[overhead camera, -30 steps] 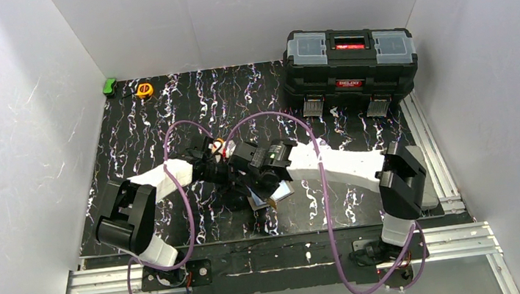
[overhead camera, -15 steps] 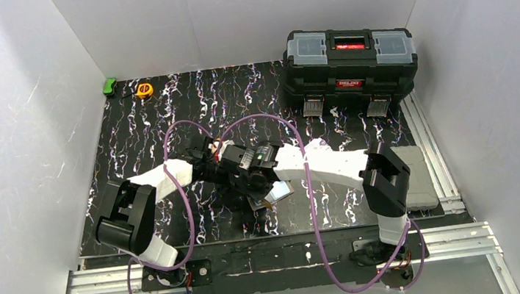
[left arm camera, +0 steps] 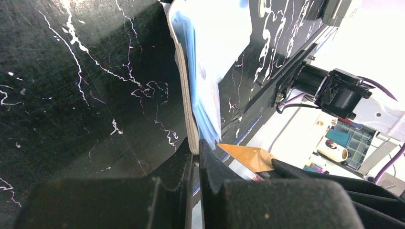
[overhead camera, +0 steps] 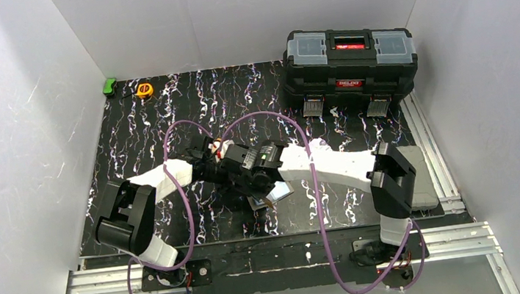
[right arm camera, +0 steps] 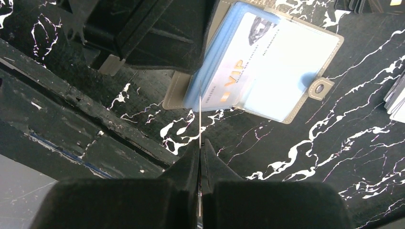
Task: Put the credit cards into the card holder
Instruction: Insert the credit card into the card holder.
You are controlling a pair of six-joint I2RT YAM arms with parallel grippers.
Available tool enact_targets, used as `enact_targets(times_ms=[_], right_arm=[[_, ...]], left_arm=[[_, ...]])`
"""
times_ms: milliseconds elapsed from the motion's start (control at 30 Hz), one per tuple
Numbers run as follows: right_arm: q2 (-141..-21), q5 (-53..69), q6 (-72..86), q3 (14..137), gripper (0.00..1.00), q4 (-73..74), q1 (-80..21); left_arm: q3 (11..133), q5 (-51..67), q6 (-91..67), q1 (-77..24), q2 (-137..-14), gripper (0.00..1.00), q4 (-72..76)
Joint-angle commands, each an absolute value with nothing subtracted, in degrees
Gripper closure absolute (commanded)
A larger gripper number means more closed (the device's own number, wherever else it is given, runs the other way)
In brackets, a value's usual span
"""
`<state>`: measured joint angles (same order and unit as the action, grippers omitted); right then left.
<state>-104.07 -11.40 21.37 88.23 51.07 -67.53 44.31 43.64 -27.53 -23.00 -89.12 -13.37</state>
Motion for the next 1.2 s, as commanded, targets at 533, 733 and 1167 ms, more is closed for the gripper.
enact_targets(times_ms=[533,733,1167], right_arm=[[-104.2,-11.3,22.2,89.2,0.99,52.7,-67.6],[-106.8,-10.5,22.5,92.0,0.99,54.8,-67.5],[-110.3,-16.4,26.1,96.7,0.99,60.9,-68.7]], left_arm=[[44.4,44.7,-27.5,-23.2,-86.3,1.0,-14.5],[44.1,44.0,-28.0,-23.2,-85.8,1.0,-14.8],[43.2,43.7,-28.4,-23.1,-85.2,1.0,-14.8]])
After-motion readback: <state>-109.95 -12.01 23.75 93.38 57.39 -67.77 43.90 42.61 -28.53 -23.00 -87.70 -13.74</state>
